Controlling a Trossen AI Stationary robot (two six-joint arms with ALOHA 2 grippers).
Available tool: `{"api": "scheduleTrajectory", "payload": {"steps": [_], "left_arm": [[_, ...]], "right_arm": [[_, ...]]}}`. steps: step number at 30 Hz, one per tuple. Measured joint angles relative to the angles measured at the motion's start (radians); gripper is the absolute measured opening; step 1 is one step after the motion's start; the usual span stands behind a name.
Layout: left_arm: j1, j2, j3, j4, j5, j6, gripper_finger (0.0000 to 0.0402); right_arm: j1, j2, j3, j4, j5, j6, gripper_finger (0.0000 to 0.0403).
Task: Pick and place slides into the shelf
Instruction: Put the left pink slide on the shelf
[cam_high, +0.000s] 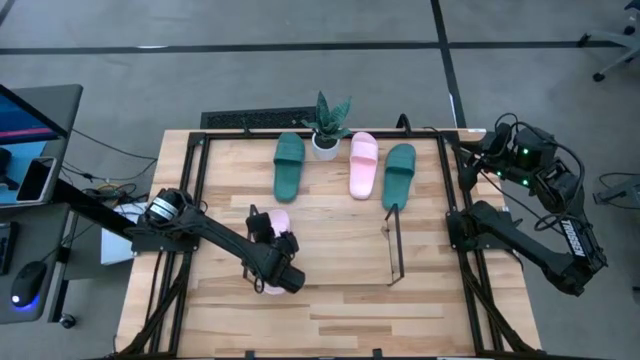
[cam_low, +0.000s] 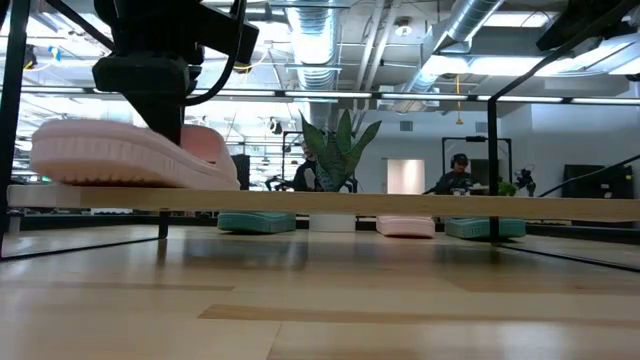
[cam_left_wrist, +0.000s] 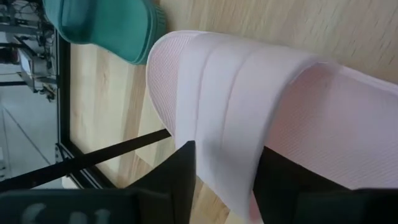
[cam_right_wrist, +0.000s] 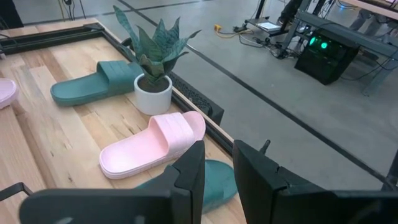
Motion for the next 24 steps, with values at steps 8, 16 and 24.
{"api": "scheduleTrajectory", "payload": {"steps": [8, 16, 24], "left_arm": [[0.0, 0.0, 0.0, -0.008, 0.043, 0.004, 0.0157], [-0.008, 0.001, 0.0, -0.01, 0.09, 0.02, 0.0177], [-0.02, 0.001, 0.006, -0.01, 0.095, 0.05, 0.0188]], "right_arm": [[0.0, 0.0, 0.0, -0.001, 0.0, 0.0, 0.0075], [0.0, 0.0, 0.0, -0.002, 0.0, 0.0, 0.0075], [0.0, 0.0, 0.0, -0.003, 0.0, 0.0, 0.0075]]}}
